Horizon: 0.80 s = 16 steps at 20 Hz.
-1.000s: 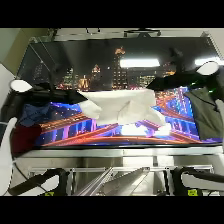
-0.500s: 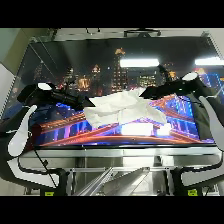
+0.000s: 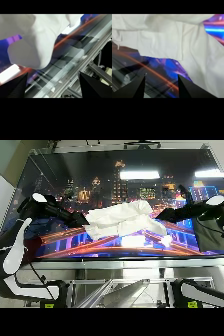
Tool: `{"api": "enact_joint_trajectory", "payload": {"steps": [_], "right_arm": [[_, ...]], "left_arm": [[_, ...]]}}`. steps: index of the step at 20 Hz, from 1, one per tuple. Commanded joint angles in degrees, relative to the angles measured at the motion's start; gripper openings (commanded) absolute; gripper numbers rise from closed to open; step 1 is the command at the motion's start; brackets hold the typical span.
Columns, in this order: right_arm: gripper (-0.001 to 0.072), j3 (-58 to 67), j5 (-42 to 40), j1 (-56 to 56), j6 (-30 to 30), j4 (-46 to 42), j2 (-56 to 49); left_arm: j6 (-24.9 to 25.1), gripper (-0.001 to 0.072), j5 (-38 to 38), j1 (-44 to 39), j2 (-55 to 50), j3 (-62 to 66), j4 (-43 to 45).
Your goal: Fold the shirts.
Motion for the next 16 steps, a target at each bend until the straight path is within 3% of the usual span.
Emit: {"api": "enact_joint_trajectory", "payload": {"steps": [1,7,11,12,13,14,15,16], "right_arm": [[0.0457,-6.23,-9.14,3.08,-1.46,-0.68,-1.46],[0.0456,-6.10,-19.56,7.89,-9.70,12.07,-10.29],[0.0454,-4.55,-19.08,9.25,-11.76,16.48,-14.91],[0.0429,-4.48,-18.12,9.70,-13.11,17.97,-15.23],[0.0306,-4.48,-17.49,10.27,-14.23,19.15,-15.34],[0.0266,-4.48,-17.14,10.80,-15.02,19.96,-15.34],[0.0262,-4.48,-16.98,11.15,-14.93,20.52,-15.34],[0.0196,-4.48,-16.61,11.17,-14.95,21.03,-15.34]], "left_arm": [[1.05,0.0715,8.31,0.07,2.12,-10.10,1.07],[3.61,0.0714,22.71,-2.43,2.10,-17.66,0.63],[6.40,0.0703,27.76,-4.98,0.74,-17.62,-4.11],[7.72,0.0664,27.80,-5.35,0.13,-17.62,-6.10],[9.09,0.0584,27.71,-5.68,-0.42,-17.62,-8.31],[10.14,0.0524,27.58,-5.68,-0.74,-17.62,-9.70],[10.69,0.0419,27.06,-5.68,-0.90,-17.57,-10.40],[11.19,0.0279,26.14,-5.66,-0.83,-17.55,-10.97]]}}
